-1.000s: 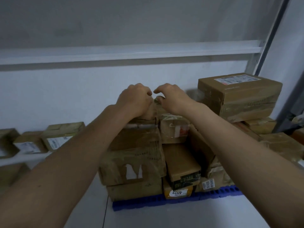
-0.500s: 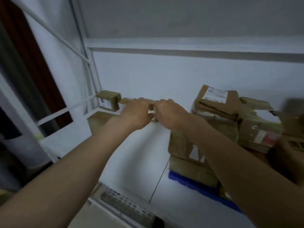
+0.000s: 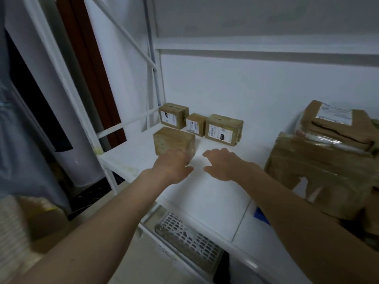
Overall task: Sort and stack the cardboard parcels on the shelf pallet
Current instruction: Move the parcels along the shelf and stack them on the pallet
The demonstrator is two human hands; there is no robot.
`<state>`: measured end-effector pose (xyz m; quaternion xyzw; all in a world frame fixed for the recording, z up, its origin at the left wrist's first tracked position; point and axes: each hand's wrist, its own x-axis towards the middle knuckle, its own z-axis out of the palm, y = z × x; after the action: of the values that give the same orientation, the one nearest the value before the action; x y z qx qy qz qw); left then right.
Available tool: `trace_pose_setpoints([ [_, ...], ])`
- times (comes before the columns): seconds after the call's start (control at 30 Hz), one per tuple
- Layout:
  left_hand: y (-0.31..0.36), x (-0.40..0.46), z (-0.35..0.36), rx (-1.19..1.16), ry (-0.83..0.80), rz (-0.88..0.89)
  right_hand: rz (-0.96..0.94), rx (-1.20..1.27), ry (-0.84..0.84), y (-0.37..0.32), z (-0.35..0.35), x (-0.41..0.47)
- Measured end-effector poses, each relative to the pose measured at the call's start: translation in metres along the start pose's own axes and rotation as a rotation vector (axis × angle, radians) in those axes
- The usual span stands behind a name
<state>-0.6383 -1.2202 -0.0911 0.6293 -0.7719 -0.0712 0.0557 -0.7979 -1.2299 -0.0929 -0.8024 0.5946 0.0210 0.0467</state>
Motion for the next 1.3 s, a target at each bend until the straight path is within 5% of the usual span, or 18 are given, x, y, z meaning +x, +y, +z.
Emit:
trace_pose_setpoints([
  [0.47, -0.18, 0.035, -0.01, -0.059, -0.067, -0.018, 0.014, 0.208, 0.007, -0.136, 0.03, 0.1],
  [0.63, -0.208, 0.053, -0.002, -0.114, -0.13, 0.031, 0.118, 0.244, -0.107, -0.156, 0.046, 0.122],
  [0.93, -0.224, 0.113, 0.0, -0.219, -0.077, 0.126, 0.198, 0.171, 0.042, -0.143, 0.043, 0.176],
  [1.17, -0.213, 0.201, 0.012, -0.301, -0.125, 0.079, 0.543, 0.334, 0.247, -0.091, 0.039, 0.218],
  [1.3, -0.209, 0.244, 0.025, -0.444, -0.242, -0.012, 0.664, 0.475, 0.18, -0.063, 0.053, 0.239],
])
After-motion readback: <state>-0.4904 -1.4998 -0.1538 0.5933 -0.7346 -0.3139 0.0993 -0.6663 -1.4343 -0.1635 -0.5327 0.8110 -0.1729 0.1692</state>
